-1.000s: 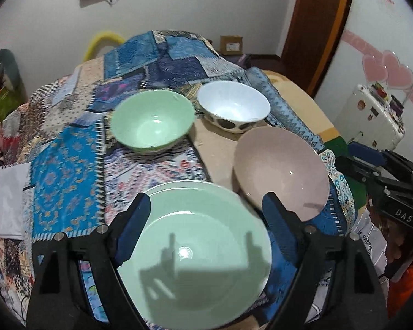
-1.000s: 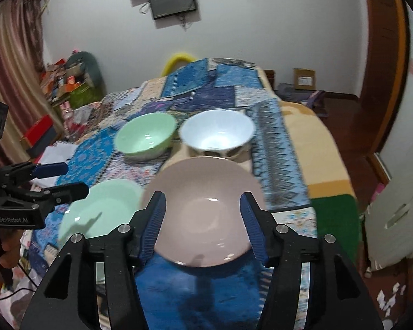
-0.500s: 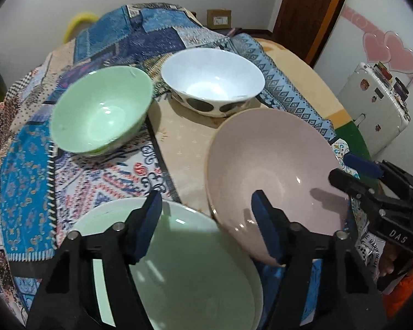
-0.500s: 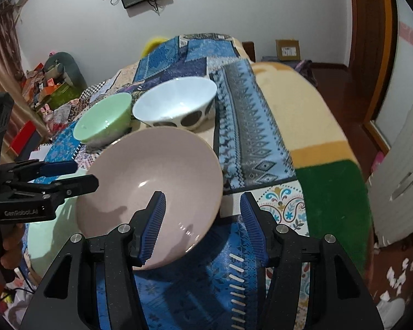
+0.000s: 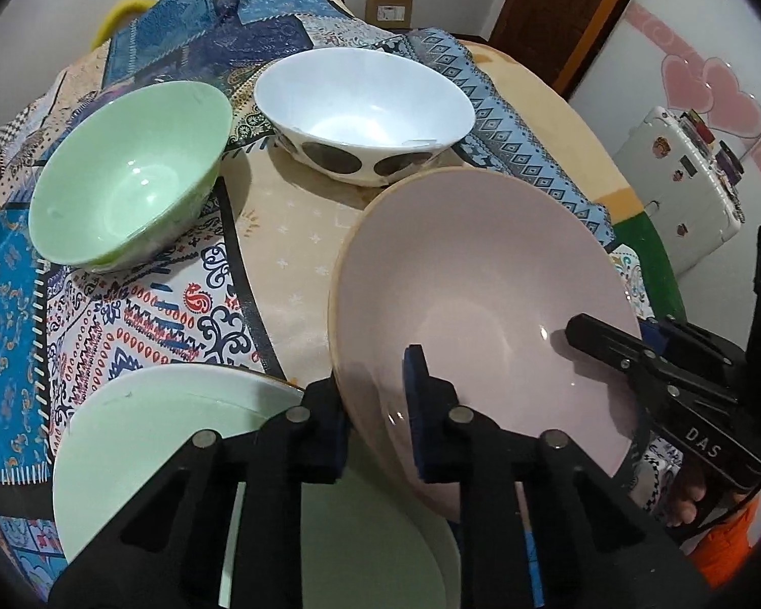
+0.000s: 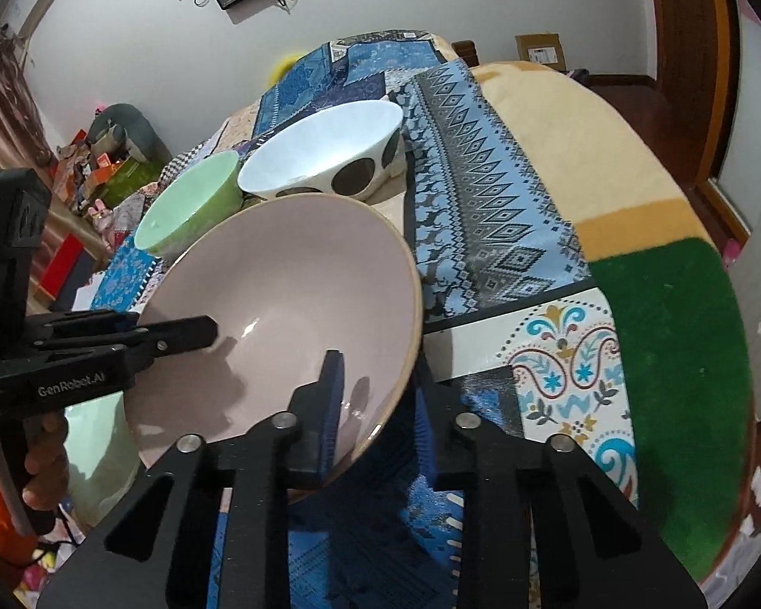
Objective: Organize plates and bowls
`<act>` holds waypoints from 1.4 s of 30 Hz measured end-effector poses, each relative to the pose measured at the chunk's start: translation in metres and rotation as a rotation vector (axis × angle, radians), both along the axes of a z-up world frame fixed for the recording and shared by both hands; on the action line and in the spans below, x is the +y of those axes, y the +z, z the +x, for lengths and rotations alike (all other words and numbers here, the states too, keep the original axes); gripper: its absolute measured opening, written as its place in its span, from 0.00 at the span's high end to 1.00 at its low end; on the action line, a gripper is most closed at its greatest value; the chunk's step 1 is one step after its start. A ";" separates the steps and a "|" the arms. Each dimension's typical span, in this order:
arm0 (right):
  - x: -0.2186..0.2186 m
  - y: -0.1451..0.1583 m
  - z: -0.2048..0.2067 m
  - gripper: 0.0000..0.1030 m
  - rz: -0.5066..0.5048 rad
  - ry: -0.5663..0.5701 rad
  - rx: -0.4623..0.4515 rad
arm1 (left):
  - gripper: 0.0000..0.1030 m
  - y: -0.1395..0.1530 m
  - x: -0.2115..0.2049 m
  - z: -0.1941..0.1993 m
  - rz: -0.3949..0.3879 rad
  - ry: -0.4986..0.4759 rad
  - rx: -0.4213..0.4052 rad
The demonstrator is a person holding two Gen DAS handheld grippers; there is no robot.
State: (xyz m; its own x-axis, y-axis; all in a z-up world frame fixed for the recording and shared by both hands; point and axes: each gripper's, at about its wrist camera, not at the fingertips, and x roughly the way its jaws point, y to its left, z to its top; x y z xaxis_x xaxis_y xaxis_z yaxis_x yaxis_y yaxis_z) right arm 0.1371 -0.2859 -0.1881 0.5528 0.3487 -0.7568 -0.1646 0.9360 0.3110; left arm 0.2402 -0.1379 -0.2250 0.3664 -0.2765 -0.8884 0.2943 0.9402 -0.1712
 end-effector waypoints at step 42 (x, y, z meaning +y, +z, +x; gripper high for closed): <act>0.096 0.090 -0.037 0.79 -0.036 0.103 -0.219 | 0.81 0.109 0.112 -0.105 -0.059 0.153 -0.217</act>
